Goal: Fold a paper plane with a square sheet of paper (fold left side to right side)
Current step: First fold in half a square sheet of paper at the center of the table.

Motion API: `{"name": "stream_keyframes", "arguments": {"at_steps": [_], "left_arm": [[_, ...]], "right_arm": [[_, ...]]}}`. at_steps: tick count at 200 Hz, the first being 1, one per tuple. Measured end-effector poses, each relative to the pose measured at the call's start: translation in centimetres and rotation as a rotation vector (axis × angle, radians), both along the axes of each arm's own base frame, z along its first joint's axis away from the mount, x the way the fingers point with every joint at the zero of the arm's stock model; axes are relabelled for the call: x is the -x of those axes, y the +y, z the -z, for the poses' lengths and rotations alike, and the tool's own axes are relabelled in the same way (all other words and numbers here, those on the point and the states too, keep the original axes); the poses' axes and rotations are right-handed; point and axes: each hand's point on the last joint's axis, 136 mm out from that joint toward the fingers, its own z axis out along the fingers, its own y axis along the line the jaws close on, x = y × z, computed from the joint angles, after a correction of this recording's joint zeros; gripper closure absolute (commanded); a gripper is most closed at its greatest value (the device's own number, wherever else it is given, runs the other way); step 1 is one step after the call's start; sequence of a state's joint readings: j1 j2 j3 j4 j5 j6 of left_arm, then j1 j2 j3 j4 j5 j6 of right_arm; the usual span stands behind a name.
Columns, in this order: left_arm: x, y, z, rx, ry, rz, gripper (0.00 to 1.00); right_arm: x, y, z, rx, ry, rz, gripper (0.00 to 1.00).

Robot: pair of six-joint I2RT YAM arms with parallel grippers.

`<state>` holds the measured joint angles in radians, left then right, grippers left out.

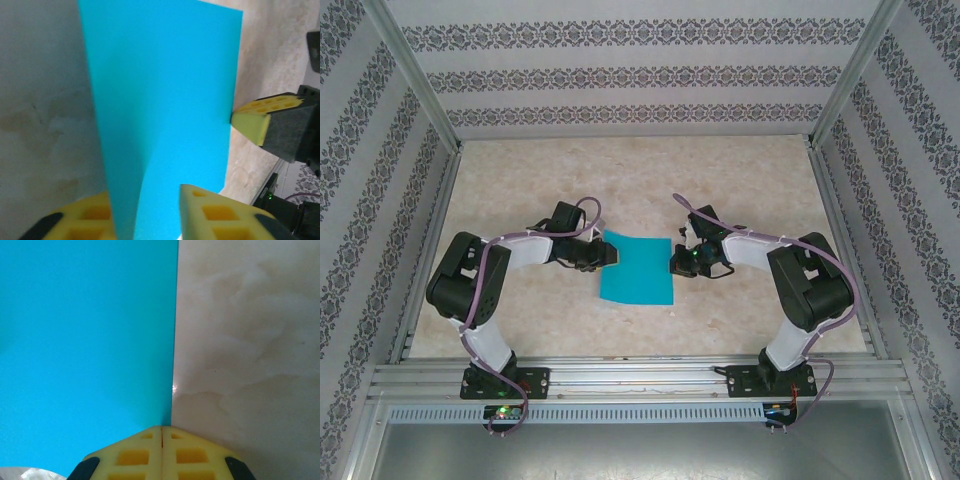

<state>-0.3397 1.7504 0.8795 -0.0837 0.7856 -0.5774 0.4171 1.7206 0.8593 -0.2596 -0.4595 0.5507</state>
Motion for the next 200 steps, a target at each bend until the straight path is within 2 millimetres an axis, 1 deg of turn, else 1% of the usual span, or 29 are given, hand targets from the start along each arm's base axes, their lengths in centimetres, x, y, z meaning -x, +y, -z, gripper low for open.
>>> {"name": "stream_keyframes", "arguments": {"at_steps": [27,56,86,116,135,165,177,200], "left_arm": [[-0.3,-0.5,-1.4,0.041,-0.001,0.001,0.55],[-0.4,-1.4,-2.5,0.088,0.005,0.007,0.49],[-0.1,-3.1,-3.8,0.131,0.002,0.044,0.46],[-0.3,-5.2,-5.0,0.172,-0.022,0.082,0.43],[-0.4,-6.3,-5.0,0.182,-0.023,0.101,0.43],[-0.3,-6.9,-3.9,0.170,-0.006,0.111,0.46],[-0.3,-7.0,-3.3,0.158,0.000,0.111,0.48],[-0.2,-7.2,-2.7,0.141,0.010,0.115,0.57]], "right_arm": [[-0.1,0.1,0.0,0.001,0.000,-0.002,1.00],[-0.2,0.1,0.0,0.002,0.000,-0.004,1.00],[-0.3,0.3,0.0,0.008,-0.006,-0.010,1.00],[-0.3,0.5,0.0,0.010,-0.008,-0.015,1.00],[-0.3,0.5,0.0,0.009,-0.009,-0.015,1.00],[-0.3,0.5,0.0,0.009,-0.009,-0.015,1.00],[-0.3,0.5,0.0,0.009,-0.010,-0.016,1.00],[-0.3,0.7,0.0,0.013,-0.018,-0.022,1.00]]}}
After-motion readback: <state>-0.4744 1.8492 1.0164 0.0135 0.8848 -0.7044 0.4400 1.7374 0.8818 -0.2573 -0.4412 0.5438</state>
